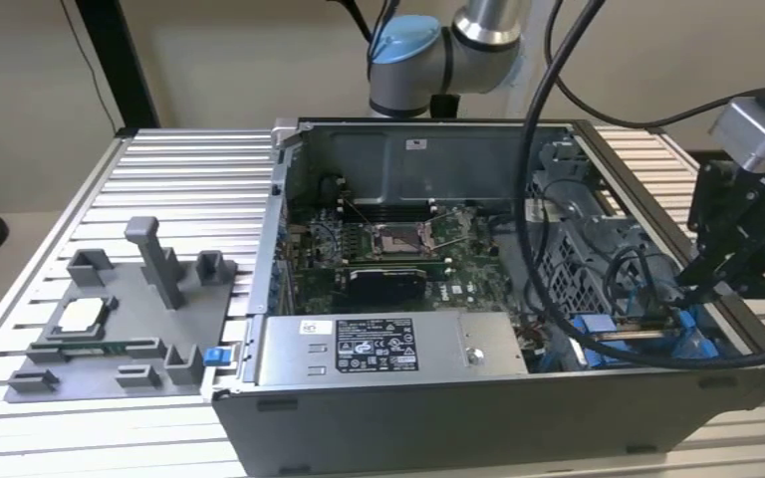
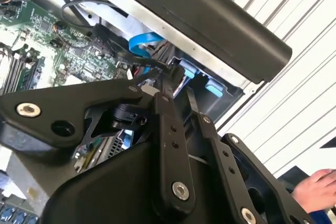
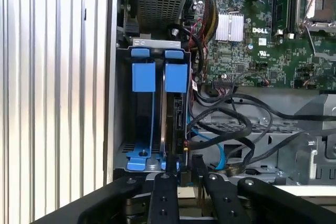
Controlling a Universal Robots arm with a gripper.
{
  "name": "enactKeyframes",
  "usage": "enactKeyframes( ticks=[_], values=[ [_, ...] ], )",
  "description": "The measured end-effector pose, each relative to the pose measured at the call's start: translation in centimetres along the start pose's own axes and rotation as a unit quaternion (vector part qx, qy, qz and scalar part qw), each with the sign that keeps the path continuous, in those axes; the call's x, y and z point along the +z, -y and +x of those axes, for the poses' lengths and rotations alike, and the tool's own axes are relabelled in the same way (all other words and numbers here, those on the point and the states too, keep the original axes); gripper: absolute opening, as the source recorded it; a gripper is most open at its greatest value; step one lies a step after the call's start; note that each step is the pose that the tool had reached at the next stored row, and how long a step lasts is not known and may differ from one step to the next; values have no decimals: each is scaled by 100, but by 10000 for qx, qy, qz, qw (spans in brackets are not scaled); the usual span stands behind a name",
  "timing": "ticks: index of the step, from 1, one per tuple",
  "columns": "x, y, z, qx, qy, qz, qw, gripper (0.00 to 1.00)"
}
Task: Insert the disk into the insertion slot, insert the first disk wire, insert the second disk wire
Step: 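Insert the first disk wire, then insert the second disk wire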
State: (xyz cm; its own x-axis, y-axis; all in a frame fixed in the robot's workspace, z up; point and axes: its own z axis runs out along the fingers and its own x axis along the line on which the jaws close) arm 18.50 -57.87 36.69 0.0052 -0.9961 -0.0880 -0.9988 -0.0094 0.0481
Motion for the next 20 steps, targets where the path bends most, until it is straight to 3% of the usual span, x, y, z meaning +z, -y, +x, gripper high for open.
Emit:
enactKeyframes(
  ticks=[4, 12, 20],
  values=[
    [-5, 93, 0, 2, 0, -62, 10000, 100],
    [12, 122, 3, 2, 11, -80, 10000, 100],
    [51, 164, 7, 5, 110, -161, 9998, 100]
  ],
)
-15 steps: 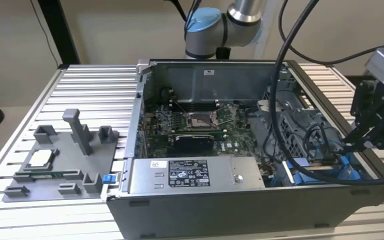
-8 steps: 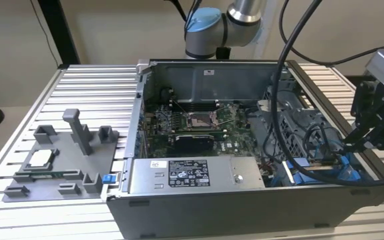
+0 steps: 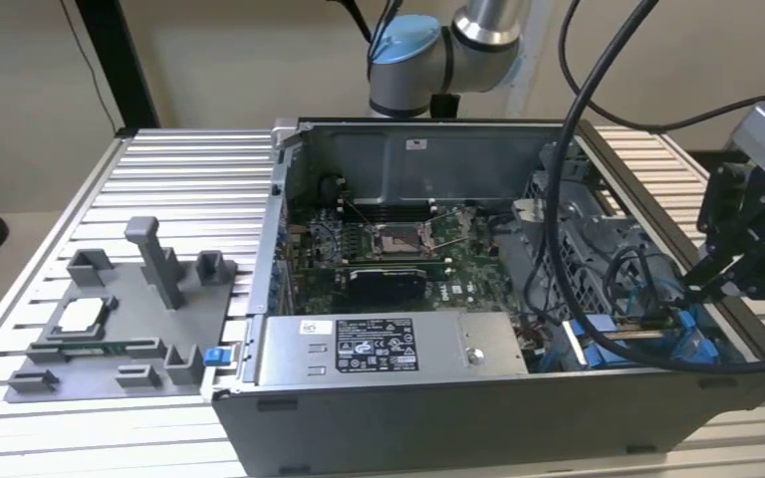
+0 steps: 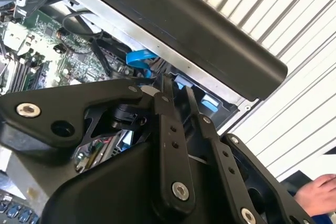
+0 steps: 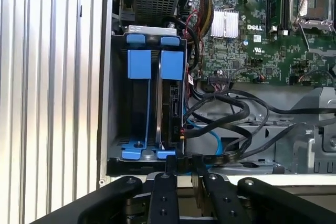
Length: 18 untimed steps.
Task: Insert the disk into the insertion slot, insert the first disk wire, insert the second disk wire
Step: 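Insert the second disk wire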
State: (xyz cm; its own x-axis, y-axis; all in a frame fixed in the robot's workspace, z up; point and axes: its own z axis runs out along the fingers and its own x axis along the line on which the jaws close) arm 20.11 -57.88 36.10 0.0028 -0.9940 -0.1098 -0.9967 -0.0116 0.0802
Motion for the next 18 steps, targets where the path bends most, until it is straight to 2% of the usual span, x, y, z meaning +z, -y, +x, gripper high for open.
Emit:
enactKeyframes(
  ticks=[4, 6, 11, 17, 18],
  values=[
    [7, 5, 2, 12, 7, -13, 10000, 100],
    [9, 7, 4, 29, 23, -11, 10000, 100],
    [13, 7, 3, 97, 124, -3, 9999, 100],
    [15, 7, 3, 149, 138, 3, 9998, 100],
    [15, 7, 3, 157, 139, 4, 9998, 0]
  ],
)
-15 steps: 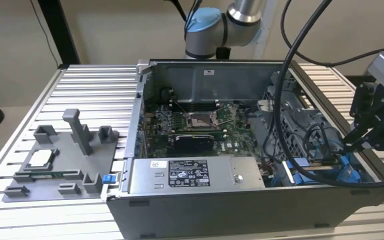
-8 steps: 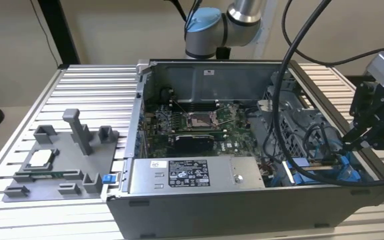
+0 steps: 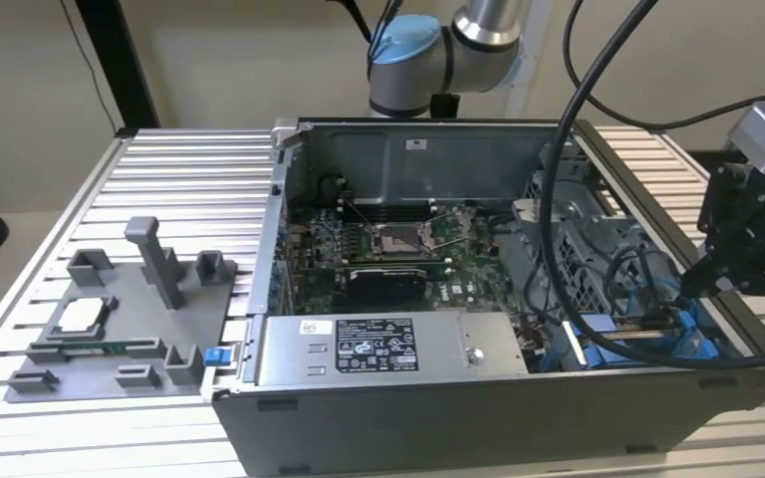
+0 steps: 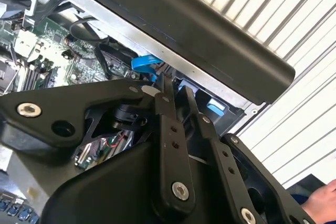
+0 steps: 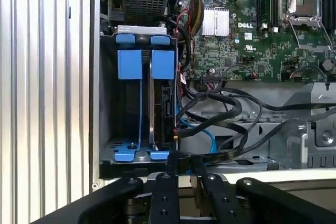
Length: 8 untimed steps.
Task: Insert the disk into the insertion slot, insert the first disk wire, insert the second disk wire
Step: 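Insert the second disk wire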
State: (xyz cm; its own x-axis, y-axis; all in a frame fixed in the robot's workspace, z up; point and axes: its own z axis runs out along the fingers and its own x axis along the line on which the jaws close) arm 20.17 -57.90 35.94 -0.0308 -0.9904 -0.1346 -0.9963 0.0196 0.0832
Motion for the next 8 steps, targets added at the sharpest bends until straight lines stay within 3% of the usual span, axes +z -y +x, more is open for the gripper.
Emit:
enactKeyframes(
  ticks=[8],
  values=[
    [4, 0, 1, 50, 10, 7, 10000, 0]
  ],
)
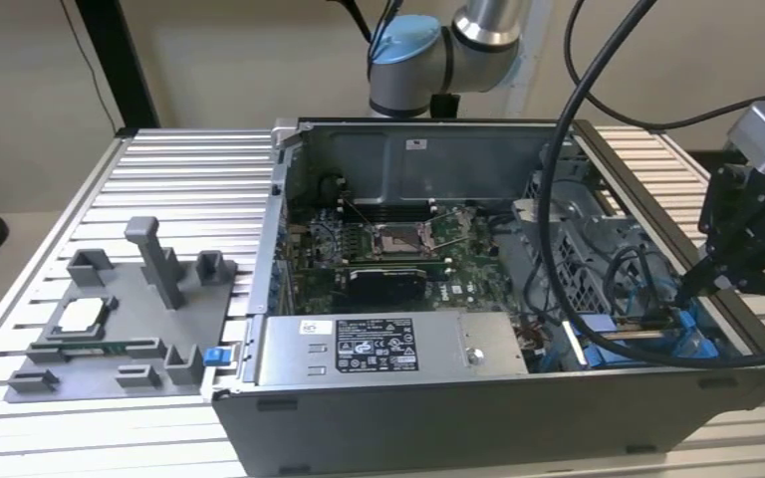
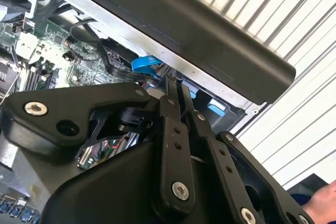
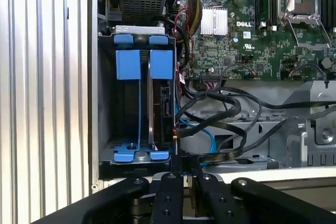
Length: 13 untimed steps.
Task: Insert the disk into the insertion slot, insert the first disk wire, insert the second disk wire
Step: 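Insert the second disk wire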
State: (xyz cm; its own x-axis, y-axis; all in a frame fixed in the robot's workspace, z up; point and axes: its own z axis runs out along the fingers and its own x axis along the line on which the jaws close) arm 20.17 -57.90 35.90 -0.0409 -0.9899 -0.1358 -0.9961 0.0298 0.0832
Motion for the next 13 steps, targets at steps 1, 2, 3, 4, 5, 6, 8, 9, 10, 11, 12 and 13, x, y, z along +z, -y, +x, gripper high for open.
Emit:
enactKeyframes(
  ticks=[1, 2, 3, 4, 5, 6, 8, 9, 10, 11, 12, 13],
  values=[
    [1, 0, 0, 3, 2, 0, 10000, 0],
    [1, 0, 0, 6, 2, 0, 10000, 0],
    [0, 0, 0, 8, 2, 1, 10000, 0],
    [1, 0, 0, 10, 3, 1, 10000, 0],
    [1, 0, 0, 11, 3, 1, 10000, 0],
    [1, 0, 0, 13, 3, 1, 10000, 100],
    [2, 0, 0, 20, 6, 2, 10000, 100],
    [1, 0, 1, 29, 13, 3, 10000, 100],
    [3, 0, 1, 42, 23, 5, 10000, 100],
    [6, 0, 1, 58, 37, 6, 10000, 100],
    [7, 0, 1, 82, 55, 9, 10000, 100],
    [7, 0, 1, 113, 80, 13, 9999, 100]
  ],
)
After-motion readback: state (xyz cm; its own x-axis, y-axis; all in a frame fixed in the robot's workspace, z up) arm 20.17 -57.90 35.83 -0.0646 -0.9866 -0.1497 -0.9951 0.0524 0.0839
